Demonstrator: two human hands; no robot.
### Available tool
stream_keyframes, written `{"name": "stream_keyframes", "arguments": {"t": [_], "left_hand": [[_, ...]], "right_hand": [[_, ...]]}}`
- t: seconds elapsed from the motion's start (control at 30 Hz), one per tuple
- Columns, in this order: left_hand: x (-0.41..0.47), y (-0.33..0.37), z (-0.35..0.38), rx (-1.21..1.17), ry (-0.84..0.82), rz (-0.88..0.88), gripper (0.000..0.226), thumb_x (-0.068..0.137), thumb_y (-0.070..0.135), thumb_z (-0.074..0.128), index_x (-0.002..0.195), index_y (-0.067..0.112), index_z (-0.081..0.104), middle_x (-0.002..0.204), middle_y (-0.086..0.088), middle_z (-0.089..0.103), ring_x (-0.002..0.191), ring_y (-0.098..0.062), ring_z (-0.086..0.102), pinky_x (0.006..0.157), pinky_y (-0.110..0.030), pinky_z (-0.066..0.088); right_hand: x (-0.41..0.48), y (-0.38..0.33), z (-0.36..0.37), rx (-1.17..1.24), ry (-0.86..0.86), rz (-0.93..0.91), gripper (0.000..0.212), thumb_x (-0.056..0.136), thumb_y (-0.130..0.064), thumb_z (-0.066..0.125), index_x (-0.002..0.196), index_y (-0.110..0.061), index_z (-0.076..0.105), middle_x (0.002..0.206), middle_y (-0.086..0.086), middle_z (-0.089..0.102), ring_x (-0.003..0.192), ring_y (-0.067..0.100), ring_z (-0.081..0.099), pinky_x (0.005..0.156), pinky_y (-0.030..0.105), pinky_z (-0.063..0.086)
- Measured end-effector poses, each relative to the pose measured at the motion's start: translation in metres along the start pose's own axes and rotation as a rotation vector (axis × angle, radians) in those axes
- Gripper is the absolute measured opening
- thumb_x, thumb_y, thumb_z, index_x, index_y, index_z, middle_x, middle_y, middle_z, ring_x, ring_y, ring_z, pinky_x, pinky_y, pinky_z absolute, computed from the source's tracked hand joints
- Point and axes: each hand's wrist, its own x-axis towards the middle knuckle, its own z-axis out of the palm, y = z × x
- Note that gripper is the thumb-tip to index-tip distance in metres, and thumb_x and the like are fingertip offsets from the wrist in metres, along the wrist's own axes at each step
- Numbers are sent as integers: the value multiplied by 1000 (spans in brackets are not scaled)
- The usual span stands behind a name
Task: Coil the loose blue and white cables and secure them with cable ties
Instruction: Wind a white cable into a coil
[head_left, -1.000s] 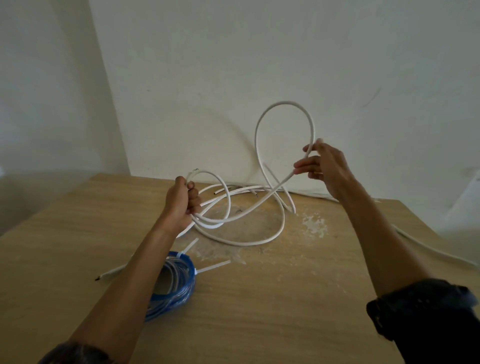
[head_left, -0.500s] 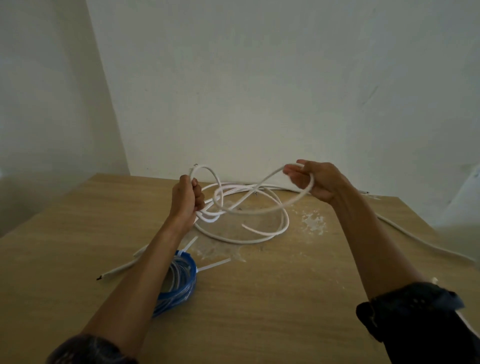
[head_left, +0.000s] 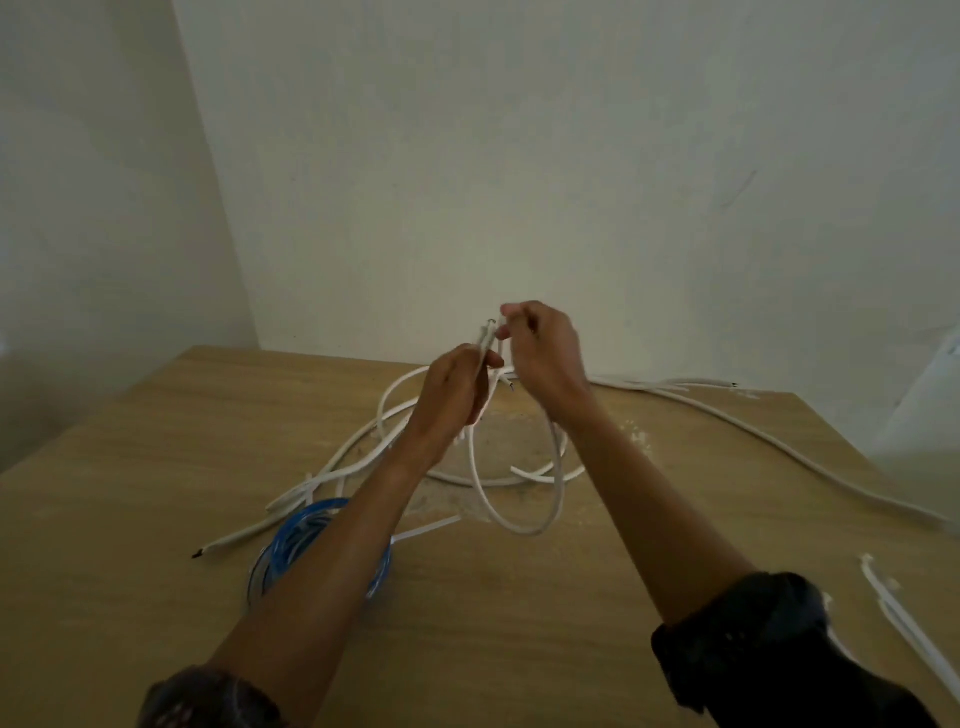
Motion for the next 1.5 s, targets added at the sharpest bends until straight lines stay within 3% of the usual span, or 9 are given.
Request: {"name": "stream_keyframes", "arguments": {"t": [0.17,0.3,0.5,0.67,0.77,0.9,1.1,1.27,1.5], "left_hand": [[2,7,-1,-138,253,-224,38,100,28,44,66,14,55,58,-10,51,50,-19,48,47,-26,35],[9,-4,-9,-411,101,-316,39,102,45,47,101,12,70,98,-12,73,94,-24,70,77,-35,54],[15,4,-21,-497,-64,-338,57,105,54,39,112,3,64,100,-15,68,97,-24,67,82,-33,55],[25,11,-41,-865,56,-400,43,109,41,27,73,22,40,45,8,33,36,-7,32,38,-21,27],[20,6,-61,-1005,-36,-358,45,109,36,26,70,20,41,43,8,30,33,-7,25,35,-21,21],[19,0,-55,-1090,-129,-288,47,110,39,26,69,20,41,43,8,31,35,-6,27,37,-21,24],[23,-12,-53,-760,-115,-366,48,107,51,31,71,20,41,48,8,34,44,-10,40,51,-23,40],[27,-16,-63,-849,-16,-414,48,108,42,33,65,21,39,44,9,26,32,-6,24,36,-18,26],[33,-22,-101,-860,344,-314,47,106,40,40,63,26,28,41,9,21,30,-7,16,32,-19,15]], "right_hand": [[-38,-8,25,-164,-62,-252,26,105,-13,48,120,-5,68,114,10,69,105,22,62,92,34,50],[-54,-5,37,-397,-35,-391,25,102,-12,51,120,-5,67,118,15,57,108,27,49,87,34,41],[-67,-6,41,-129,91,-517,8,102,-13,52,101,-6,57,98,5,54,87,17,48,73,20,38],[-62,47,19,-137,-115,-69,40,106,-42,44,76,-17,54,73,-4,56,68,13,54,67,34,43],[-47,95,3,-351,-349,257,59,96,-53,61,68,0,60,71,17,64,69,28,63,68,35,44],[-48,89,19,-100,-483,375,51,99,-50,59,84,-1,68,83,23,69,70,21,61,64,30,46],[-34,98,24,-60,-206,251,25,101,-19,55,85,-20,73,82,-4,69,64,10,62,63,26,45],[-23,113,-2,-415,-302,231,26,97,-47,60,79,-33,71,83,-5,68,81,18,64,70,30,43],[-2,135,-42,109,173,615,27,98,-21,55,83,-1,64,56,7,53,43,20,54,53,34,45]]}}
